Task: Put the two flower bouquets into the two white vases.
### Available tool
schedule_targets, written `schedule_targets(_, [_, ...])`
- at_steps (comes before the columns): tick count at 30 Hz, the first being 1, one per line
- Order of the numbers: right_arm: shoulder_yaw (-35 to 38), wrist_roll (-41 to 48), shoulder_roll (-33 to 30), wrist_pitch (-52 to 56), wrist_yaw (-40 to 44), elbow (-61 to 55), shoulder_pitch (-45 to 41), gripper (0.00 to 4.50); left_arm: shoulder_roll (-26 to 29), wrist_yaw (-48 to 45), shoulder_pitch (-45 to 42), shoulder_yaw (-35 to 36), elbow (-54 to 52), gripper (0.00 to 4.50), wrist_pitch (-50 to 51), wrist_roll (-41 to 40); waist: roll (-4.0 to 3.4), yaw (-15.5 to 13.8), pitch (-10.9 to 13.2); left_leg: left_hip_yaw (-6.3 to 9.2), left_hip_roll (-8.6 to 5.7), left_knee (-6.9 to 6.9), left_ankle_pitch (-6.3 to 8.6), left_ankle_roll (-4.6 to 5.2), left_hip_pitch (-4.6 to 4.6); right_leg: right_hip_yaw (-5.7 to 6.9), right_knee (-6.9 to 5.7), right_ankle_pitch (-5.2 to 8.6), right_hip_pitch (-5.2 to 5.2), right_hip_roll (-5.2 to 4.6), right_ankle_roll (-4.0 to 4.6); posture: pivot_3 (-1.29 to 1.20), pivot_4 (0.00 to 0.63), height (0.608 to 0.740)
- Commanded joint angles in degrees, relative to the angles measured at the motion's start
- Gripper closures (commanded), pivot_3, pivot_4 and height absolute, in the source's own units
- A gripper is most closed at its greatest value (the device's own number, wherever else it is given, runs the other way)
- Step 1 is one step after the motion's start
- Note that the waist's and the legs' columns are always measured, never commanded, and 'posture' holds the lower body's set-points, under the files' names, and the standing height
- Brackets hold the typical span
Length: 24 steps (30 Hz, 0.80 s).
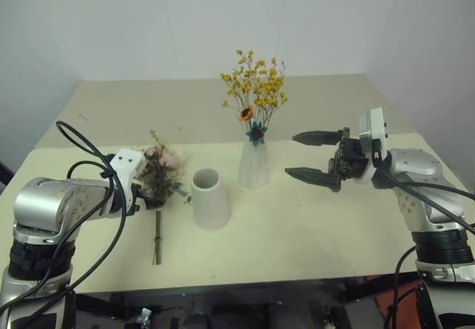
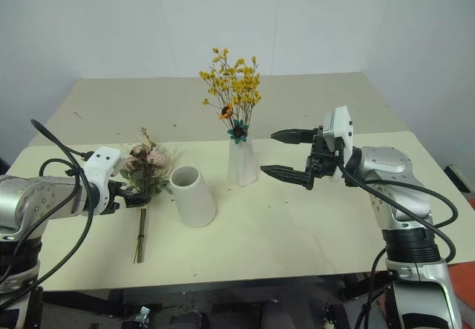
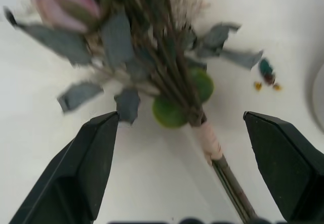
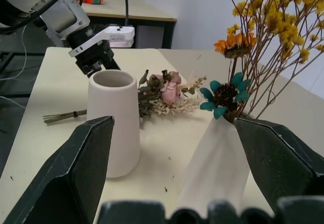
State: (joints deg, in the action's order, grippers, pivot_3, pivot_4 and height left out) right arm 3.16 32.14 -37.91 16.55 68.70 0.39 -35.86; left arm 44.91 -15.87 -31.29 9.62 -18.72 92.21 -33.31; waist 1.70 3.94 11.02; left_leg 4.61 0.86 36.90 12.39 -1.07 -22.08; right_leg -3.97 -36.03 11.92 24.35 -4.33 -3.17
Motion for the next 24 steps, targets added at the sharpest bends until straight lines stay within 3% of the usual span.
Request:
schedule_targets(1, [1.28,-0.07,-0.32,-1.52,0.67,-0.43,-1.43,0.04,-0.79,6.25,2.61,2.84,-3.67,0.21,0.29,-6.79,0.00,-0.06,0.00,0.00,0.00,0.00,0.00,0.00,0.01,0.00,-0.01,0.00,0.00,-0.01,0.00,0.00,0.150,0.740])
schedule_targets(11, [1.69,0.08,-0.47,-1.10,1.49,-0.11,-1.78,0.04,-2.27,26.45,7.80,5.55,-3.90,0.21,0.29,-27.03,0.01,-0.43,0.01,0.00,-0.01,0.01,0.00,-0.01,0.02,0.00,-0.02,-0.01,-0.02,-0.03,0.02,0.00,0.150,0.740])
schedule_targets(16, [1.37,-0.02,-0.44,-0.86,1.90,0.53,-2.58,0.04,-4.83,35.08,7.12,5.61,-0.04,0.21,0.29,-31.43,0.01,-0.55,0.00,0.00,-0.03,0.01,-0.01,-0.02,0.05,-0.01,-0.03,-0.04,-0.04,-0.03,0.06,0.00,0.150,0.740])
schedule_targets(19, [1.26,-0.11,-0.32,-0.87,1.99,0.92,-3.18,0.00,-6.33,38.29,6.33,4.86,2.41,0.80,0.29,-33.85,0.01,-0.81,0.00,0.00,-0.04,0.01,-0.01,-0.02,0.06,0.00,-0.02,-0.06,-0.07,-0.03,0.10,0.00,0.150,0.740])
schedule_targets(24, [1.39,-0.06,-0.23,-0.91,1.77,0.64,-3.13,0.00,-7.13,41.33,5.02,3.82,5.33,2.42,0.29,-35.45,0.01,-1.34,0.00,0.00,-0.06,0.01,-0.01,-0.03,0.09,0.00,-0.01,-0.23,-0.09,-0.03,0.37,0.00,0.150,0.740])
